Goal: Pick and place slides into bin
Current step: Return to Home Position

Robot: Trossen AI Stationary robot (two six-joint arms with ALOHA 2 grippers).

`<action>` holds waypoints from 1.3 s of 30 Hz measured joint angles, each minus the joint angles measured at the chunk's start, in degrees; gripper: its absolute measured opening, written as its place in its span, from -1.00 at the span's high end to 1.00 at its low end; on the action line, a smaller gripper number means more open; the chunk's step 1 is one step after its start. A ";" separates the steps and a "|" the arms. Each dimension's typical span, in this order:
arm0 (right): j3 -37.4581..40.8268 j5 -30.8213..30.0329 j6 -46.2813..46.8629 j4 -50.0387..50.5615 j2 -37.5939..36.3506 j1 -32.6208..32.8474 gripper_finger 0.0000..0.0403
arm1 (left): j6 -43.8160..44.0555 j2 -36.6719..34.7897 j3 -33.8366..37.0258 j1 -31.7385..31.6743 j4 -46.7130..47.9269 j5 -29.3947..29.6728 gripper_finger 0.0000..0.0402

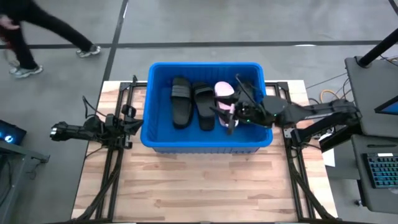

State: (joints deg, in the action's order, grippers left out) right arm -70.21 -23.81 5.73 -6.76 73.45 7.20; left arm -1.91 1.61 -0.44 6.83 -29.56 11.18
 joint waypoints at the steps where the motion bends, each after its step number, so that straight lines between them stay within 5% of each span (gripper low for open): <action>1: 2.22 0.21 -0.36 -3.39 0.00 -0.04 0.09 | 0.00 0.00 0.01 0.00 0.00 0.00 1.00; 9: 17.69 -2.88 -2.31 -15.11 -4.98 0.02 0.38 | -0.04 0.31 0.05 0.00 0.10 0.02 1.00; 18: 37.78 -2.77 -6.51 -17.08 -26.82 0.02 0.92 | -2.53 0.57 0.08 0.00 1.26 4.51 1.00; 27: 52.13 -1.83 -11.33 -16.57 -47.19 0.02 0.96 | -6.01 0.59 0.10 0.00 1.60 6.10 1.00; 32: 57.02 -6.85 -16.24 -15.91 -57.09 -0.03 0.96 | -6.01 0.61 0.14 0.00 1.82 6.32 1.00; 39: 63.97 -2.30 -10.44 -12.35 -68.21 -0.86 0.96 | -6.01 1.18 0.14 0.00 2.36 6.73 1.00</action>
State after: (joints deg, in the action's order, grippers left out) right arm -6.25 -26.11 -4.71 -19.11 5.24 6.35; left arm -7.92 2.78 -0.30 6.83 -27.20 17.91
